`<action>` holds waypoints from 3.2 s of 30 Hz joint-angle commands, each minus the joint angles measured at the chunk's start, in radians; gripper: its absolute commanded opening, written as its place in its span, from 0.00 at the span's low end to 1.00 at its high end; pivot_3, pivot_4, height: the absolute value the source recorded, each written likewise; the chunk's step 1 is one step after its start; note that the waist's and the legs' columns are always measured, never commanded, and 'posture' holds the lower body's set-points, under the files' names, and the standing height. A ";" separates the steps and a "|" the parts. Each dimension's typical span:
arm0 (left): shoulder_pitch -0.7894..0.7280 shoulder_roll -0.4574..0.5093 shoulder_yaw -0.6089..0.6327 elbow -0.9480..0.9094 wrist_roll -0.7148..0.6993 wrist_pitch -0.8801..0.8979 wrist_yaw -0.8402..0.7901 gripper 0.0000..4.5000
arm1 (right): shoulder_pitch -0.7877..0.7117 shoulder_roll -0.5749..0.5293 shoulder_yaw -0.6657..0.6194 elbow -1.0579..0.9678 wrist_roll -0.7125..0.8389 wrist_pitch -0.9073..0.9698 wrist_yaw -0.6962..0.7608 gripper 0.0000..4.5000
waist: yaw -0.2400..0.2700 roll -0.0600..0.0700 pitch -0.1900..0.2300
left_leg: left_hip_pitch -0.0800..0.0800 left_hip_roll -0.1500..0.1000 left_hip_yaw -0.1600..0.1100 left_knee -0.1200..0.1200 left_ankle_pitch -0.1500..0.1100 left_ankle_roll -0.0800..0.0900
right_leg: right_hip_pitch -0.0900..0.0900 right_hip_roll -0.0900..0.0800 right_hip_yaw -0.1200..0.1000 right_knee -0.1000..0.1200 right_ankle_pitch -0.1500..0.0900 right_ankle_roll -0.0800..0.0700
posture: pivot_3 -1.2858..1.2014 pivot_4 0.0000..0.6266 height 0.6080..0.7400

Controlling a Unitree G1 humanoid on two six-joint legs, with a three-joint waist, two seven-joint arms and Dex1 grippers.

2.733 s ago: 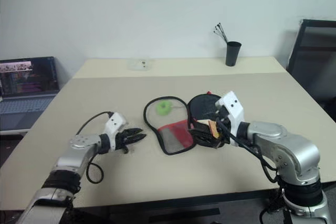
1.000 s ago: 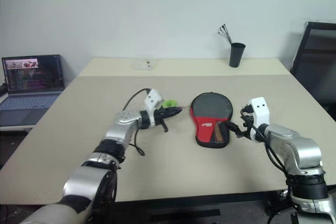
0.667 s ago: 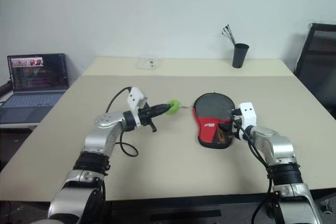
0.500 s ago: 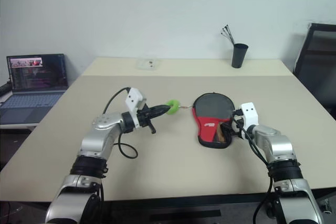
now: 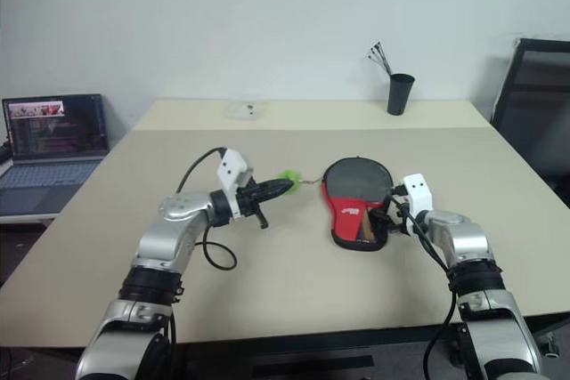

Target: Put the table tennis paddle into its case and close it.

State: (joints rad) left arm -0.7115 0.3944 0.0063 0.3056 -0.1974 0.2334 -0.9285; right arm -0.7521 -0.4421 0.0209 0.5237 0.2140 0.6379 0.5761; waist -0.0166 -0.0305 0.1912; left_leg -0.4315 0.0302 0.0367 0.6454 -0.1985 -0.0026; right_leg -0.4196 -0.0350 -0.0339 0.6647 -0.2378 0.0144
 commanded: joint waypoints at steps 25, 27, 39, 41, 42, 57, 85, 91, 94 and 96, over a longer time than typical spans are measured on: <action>0.366 0.293 0.079 -0.308 -0.172 0.127 -0.167 0.00 | -0.003 0.215 0.039 -0.237 0.031 0.231 0.044 0.00 | -0.032 0.000 -0.002 | 0.015 0.013 0.010 -0.009 -0.001 -0.001 | 0.005 0.006 0.013 -0.001 -0.001 -0.003 | 0.52 0.24 1.00; 0.402 0.307 0.084 -0.353 -0.194 0.147 -0.173 0.00 | 0.029 0.246 0.043 -0.320 0.041 0.288 0.016 0.00 | -0.032 0.000 -0.002 | 0.014 0.015 0.013 -0.011 -0.001 -0.001 | 0.001 0.008 0.016 0.000 -0.001 -0.003 | 0.52 0.24 1.00; 0.520 0.336 0.105 -0.520 -0.275 0.228 -0.155 0.00 | 0.245 0.394 0.000 -0.758 0.095 0.589 -0.208 0.00 | -0.027 0.000 -0.002 | 0.014 0.016 0.021 -0.015 -0.001 -0.002 | -0.004 0.011 0.022 -0.002 -0.002 -0.002 | 0.52 0.24 1.00; 0.523 0.345 0.102 -0.521 -0.275 0.228 -0.156 0.00 | 0.291 0.403 -0.001 -0.843 0.113 0.645 -0.227 0.00 | -0.025 0.000 -0.002 | 0.014 0.017 0.021 -0.016 -0.001 -0.003 | -0.004 0.011 0.022 -0.002 -0.003 -0.002 | 0.52 0.24 1.00; 0.525 0.351 0.101 -0.523 -0.276 0.227 -0.159 0.00 | 0.314 0.408 -0.003 -0.882 0.124 0.673 -0.233 0.00 | -0.023 0.000 -0.002 | 0.014 0.016 0.021 -0.016 -0.001 -0.003 | -0.004 0.011 0.022 -0.002 -0.003 -0.003 | 0.52 0.24 1.00; 0.551 0.383 0.091 -0.537 -0.293 0.219 -0.223 0.00 | 0.428 0.372 -0.013 -1.065 0.209 0.834 -0.246 0.00 | -0.020 -0.001 -0.002 | 0.014 0.016 0.020 -0.016 -0.002 -0.004 | -0.004 0.011 0.022 -0.003 -0.005 -0.005 | 0.52 0.24 1.00; 0.529 0.310 0.062 -0.487 -0.267 0.160 -0.150 0.00 | 0.428 0.400 -0.146 -1.279 0.225 0.922 -0.343 0.49 | -0.015 -0.002 -0.003 | 0.014 0.017 0.020 -0.016 -0.003 -0.005 | -0.004 0.011 0.022 -0.004 -0.005 -0.005 | 0.52 0.24 1.00; 0.465 0.266 0.079 -0.422 -0.259 0.181 -0.046 0.00 | 0.292 0.290 -0.154 -1.284 0.299 0.914 -0.231 0.94 | -0.015 -0.003 -0.003 | 0.014 0.017 0.019 -0.016 -0.003 -0.005 | -0.003 0.012 0.021 -0.003 -0.005 -0.005 | 0.52 0.24 1.00; 0.424 0.258 0.078 -0.381 -0.230 0.154 0.002 0.00 | 0.245 0.226 -0.070 -1.203 0.308 0.817 -0.177 1.00 | -0.015 -0.003 -0.003 | 0.014 0.017 0.019 -0.016 -0.003 -0.005 | -0.003 0.013 0.021 -0.004 -0.005 -0.005 | 0.52 0.24 1.00; 0.398 0.255 0.079 -0.350 -0.207 0.137 0.033 0.00 | 0.225 0.195 0.042 -1.128 0.270 0.703 -0.154 1.00 | -0.016 -0.003 -0.003 | 0.014 0.017 0.020 -0.016 -0.003 -0.005 | -0.003 0.014 0.021 -0.004 -0.005 -0.005 | 0.52 0.24 1.00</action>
State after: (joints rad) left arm -0.2936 0.6544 0.0597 -0.0501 -0.4209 0.3994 -0.9204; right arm -0.5105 -0.2461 -0.0085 -0.6342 0.4906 1.4269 0.3962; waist -0.0326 -0.0335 0.1880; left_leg -0.4174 0.0470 0.0565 0.6289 -0.2012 -0.0071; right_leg -0.4230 -0.0207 -0.0125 0.6604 -0.2425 0.0091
